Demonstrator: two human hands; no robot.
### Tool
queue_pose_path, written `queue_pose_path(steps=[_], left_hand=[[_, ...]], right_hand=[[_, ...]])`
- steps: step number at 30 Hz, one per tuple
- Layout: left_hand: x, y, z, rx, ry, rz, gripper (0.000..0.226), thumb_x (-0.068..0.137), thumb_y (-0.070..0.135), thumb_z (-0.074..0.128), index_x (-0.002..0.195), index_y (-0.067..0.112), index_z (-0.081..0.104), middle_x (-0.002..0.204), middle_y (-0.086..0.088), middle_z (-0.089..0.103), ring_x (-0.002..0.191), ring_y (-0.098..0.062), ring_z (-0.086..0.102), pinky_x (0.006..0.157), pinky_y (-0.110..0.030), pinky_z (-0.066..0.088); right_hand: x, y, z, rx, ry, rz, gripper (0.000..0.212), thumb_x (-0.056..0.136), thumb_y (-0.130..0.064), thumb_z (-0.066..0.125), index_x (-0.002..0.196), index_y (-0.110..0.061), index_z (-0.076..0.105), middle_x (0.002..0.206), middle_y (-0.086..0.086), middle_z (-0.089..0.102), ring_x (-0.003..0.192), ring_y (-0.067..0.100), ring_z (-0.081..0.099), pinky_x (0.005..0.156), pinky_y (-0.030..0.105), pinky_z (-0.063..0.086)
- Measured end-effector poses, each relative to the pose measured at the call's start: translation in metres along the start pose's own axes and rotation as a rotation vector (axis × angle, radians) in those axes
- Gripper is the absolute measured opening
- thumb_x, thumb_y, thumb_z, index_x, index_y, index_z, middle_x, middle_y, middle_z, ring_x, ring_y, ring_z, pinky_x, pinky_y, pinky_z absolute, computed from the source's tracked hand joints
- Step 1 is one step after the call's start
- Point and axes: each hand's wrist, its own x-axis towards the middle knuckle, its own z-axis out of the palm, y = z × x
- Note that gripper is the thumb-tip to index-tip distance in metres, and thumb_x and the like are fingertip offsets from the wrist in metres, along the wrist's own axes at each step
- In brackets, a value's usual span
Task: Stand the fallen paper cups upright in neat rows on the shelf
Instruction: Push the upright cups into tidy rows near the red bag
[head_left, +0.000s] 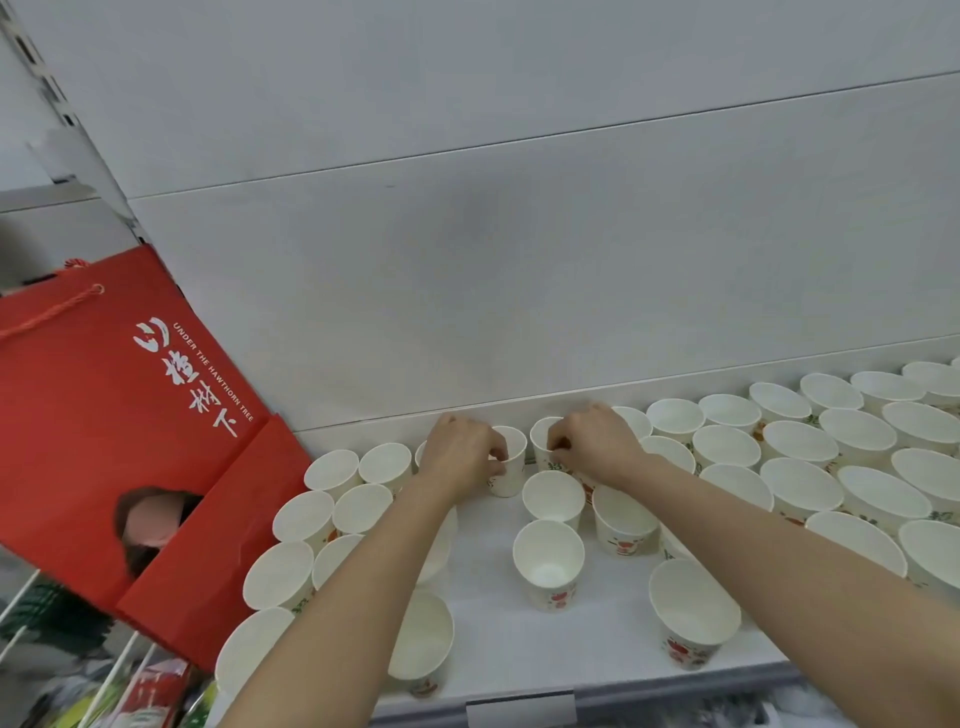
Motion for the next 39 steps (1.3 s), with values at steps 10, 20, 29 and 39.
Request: queue_pose_path(steps=[10, 20, 29, 39], left_hand=[[0.000, -0.009, -0.015, -0.121, -0.043, 0.078, 0.037, 0.075, 0.039, 0.076, 0.111, 0.035, 0.069, 0.112, 0.010, 0.066, 0.107, -0.016, 0.053, 0.089, -0.027, 0.035], [0.002, -0.002, -0.013, -0.065, -0.043, 0.088, 0.016, 0.083, 0.035, 0.068, 0.097, 0.034, 0.075, 0.095, 0.013, 0.072, 0.098, -0.010, 0.057, 0.081, -0.023, 0.024], [-0.025, 0.018, -0.020, -0.201, 0.006, 0.242, 0.030, 0.077, 0.015, 0.069, 0.099, 0.036, 0.072, 0.096, 0.014, 0.069, 0.094, -0.013, 0.052, 0.082, -0.034, 0.045], [-0.045, 0.027, -0.007, -0.054, 0.051, 0.359, 0.009, 0.079, 0.030, 0.075, 0.088, 0.028, 0.075, 0.091, 0.010, 0.070, 0.086, -0.020, 0.052, 0.066, -0.027, 0.026]], right_hand=[[0.004, 0.015, -0.003, 0.195, -0.045, -0.033, 0.018, 0.077, -0.034, 0.070, 0.093, -0.026, 0.073, 0.094, -0.012, 0.072, 0.091, 0.009, 0.062, 0.093, 0.027, 0.037], [0.004, 0.009, 0.005, 0.097, -0.002, -0.040, 0.013, 0.077, -0.021, 0.063, 0.084, -0.026, 0.073, 0.083, -0.008, 0.071, 0.086, 0.016, 0.059, 0.084, 0.024, 0.029], [-0.043, 0.034, -0.021, 0.335, 0.103, 0.022, 0.011, 0.078, -0.018, 0.070, 0.084, -0.026, 0.075, 0.082, -0.013, 0.071, 0.085, 0.009, 0.062, 0.075, 0.025, 0.045], [-0.111, 0.031, -0.022, 0.143, 0.023, -0.119, 0.022, 0.064, -0.045, 0.078, 0.078, -0.030, 0.070, 0.076, -0.018, 0.063, 0.080, 0.007, 0.047, 0.075, 0.026, 0.036]])
